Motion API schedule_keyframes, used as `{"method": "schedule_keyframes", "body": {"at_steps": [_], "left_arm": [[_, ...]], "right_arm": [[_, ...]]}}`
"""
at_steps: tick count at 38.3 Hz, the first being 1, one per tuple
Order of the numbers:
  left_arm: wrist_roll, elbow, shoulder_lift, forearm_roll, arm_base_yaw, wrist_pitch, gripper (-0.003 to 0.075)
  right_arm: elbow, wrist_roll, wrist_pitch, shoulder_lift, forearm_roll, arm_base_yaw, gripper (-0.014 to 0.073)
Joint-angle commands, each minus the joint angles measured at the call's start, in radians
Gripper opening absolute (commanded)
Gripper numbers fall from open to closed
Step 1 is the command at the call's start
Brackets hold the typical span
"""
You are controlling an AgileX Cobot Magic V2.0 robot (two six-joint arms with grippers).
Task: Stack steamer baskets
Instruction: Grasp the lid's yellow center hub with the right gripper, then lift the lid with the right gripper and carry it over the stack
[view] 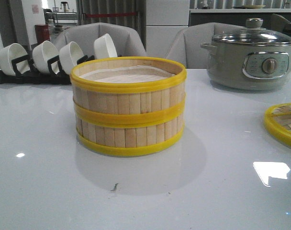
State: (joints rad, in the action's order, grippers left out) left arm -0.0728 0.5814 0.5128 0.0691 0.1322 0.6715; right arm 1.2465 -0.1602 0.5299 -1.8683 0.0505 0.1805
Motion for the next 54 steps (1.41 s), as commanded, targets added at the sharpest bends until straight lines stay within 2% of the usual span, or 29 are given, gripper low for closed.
{"method": "schedule_keyframes", "body": {"at_steps": [1, 3, 5, 8, 9, 18, 25, 38, 54], "left_arm": [[-0.006, 0.026, 0.009, 0.002, -0.001, -0.075, 0.0087], [-0.006, 0.026, 0.009, 0.002, -0.001, -0.075, 0.0087], [-0.006, 0.026, 0.009, 0.002, -0.001, -0.075, 0.0087], [-0.006, 0.026, 0.009, 0.002, -0.001, -0.075, 0.0087], [-0.006, 0.026, 0.009, 0.002, -0.001, -0.075, 0.0087], [-0.006, 0.026, 0.009, 0.002, -0.001, -0.075, 0.0087], [-0.006, 0.026, 0.009, 0.002, -0.001, -0.075, 0.0087], [-0.006, 0.026, 0.009, 0.002, -0.001, -0.075, 0.0087], [-0.006, 0.026, 0.009, 0.002, -0.001, -0.075, 0.0087]], "right_arm": [[0.032, 0.003, -0.038, 0.048, 0.006, 0.0, 0.0335], [0.032, 0.003, -0.033, 0.048, 0.006, 0.0, 0.0293], [0.032, 0.003, -0.028, 0.048, 0.006, 0.0, 0.022], [0.032, 0.003, -0.005, 0.048, 0.006, -0.003, 0.0062], [0.032, 0.003, 0.001, 0.05, 0.006, -0.006, 0.0046], [0.042, 0.003, 0.019, 0.093, 0.006, -0.073, 0.0055], [0.126, 0.005, 0.117, 0.14, 0.013, -0.16, 0.0055], [0.438, 0.005, 0.34, 0.16, 0.055, -0.384, 0.0055], [0.718, 0.005, 0.407, 0.042, 0.073, -0.677, 0.0055]]}}
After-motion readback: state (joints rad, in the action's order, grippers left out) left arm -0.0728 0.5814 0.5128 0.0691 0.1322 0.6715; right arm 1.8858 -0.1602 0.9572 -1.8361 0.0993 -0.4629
